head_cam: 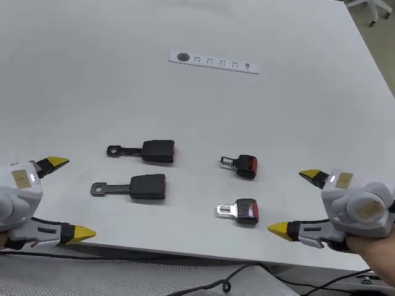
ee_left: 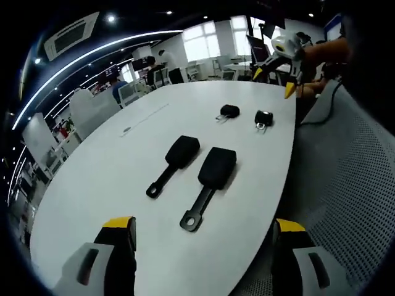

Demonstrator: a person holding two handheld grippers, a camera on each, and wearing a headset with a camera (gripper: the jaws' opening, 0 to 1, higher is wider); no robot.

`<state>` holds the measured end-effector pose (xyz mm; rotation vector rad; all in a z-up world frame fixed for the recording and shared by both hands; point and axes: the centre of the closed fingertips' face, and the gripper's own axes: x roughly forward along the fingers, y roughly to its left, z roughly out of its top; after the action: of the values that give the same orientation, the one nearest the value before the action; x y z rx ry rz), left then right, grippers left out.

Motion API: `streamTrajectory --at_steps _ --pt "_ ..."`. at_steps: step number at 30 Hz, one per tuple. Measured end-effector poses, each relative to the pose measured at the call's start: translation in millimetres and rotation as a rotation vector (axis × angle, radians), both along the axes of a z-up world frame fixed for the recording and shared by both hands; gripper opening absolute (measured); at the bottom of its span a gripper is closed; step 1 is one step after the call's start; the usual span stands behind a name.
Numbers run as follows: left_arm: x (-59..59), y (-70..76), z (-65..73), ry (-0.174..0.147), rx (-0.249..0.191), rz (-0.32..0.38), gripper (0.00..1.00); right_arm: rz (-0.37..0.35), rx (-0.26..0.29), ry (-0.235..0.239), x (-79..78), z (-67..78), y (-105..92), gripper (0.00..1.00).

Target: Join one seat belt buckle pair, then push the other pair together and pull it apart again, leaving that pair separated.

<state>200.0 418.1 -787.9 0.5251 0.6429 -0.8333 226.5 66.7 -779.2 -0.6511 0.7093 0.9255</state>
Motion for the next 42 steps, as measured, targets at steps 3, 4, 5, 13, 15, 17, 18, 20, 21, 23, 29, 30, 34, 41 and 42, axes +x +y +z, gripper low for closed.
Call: streamTrajectory --at_steps 3,4,5,13,15,17,18,20,21,23,29,30,34,41,42 --pt "-0.6 -4.5 3.6 0.032 -0.006 -0.033 0.89 0.046 -0.043 0.012 -3.6 -4.3 -2.9 0.74" --pt "0.0 -6.1 4.7 0.031 0.000 -0.047 0.87 0.055 -0.046 0.009 -3.1 -4.7 -3.1 0.73" --pt "0.1 -8.1 5.6 0.031 0.005 -0.063 0.86 0.064 -0.049 0.005 -2.7 -4.5 -3.1 0.72" --pt "8.6 -25.8 6.4 0.046 0.018 -0.131 0.81 0.190 -0.058 0.035 -12.4 -7.6 10.9 0.58" --pt "9.4 -29.7 2.2 0.052 0.029 -0.153 0.79 0.219 -0.067 0.038 -14.0 -9.5 14.7 0.58" --pt "11.0 -33.0 -0.6 0.056 0.031 -0.159 0.78 0.240 -0.078 0.042 -14.7 -12.0 17.7 0.58" --pt "11.4 -35.9 -2.6 0.063 0.030 -0.167 0.77 0.249 -0.082 0.044 -15.1 -13.0 19.1 0.57" --pt "11.6 -40.9 -6.3 0.068 0.038 -0.185 0.76 0.266 -0.090 0.045 -14.9 -15.2 21.1 0.55" --pt "12.2 -42.4 -8.0 0.072 0.041 -0.188 0.75 0.278 -0.094 0.045 -14.4 -17.1 22.6 0.54" --pt "13.0 -45.1 -13.1 0.084 0.058 -0.200 0.73 0.287 -0.099 0.049 -12.9 -20.0 25.3 0.54" --pt "18.7 -54.5 -23.7 0.092 0.082 -0.234 0.67 0.359 -0.133 0.057 -11.9 -28.9 33.6 0.49" --pt "20.3 -56.2 -24.8 0.095 0.081 -0.235 0.67 0.365 -0.135 0.055 -10.9 -29.6 34.8 0.48" --pt "27.6 -69.5 -31.2 0.110 0.069 -0.247 0.62 0.391 -0.132 0.075 -8.8 -36.7 41.9 0.45" --pt "39.6 -81.6 -44.0 0.120 0.106 -0.285 0.59 0.459 -0.167 0.096 -11.3 -56.5 50.6 0.42" --pt "40.0 -82.2 -44.6 0.122 0.107 -0.286 0.59 0.463 -0.168 0.098 -10.2 -58.0 51.7 0.42"
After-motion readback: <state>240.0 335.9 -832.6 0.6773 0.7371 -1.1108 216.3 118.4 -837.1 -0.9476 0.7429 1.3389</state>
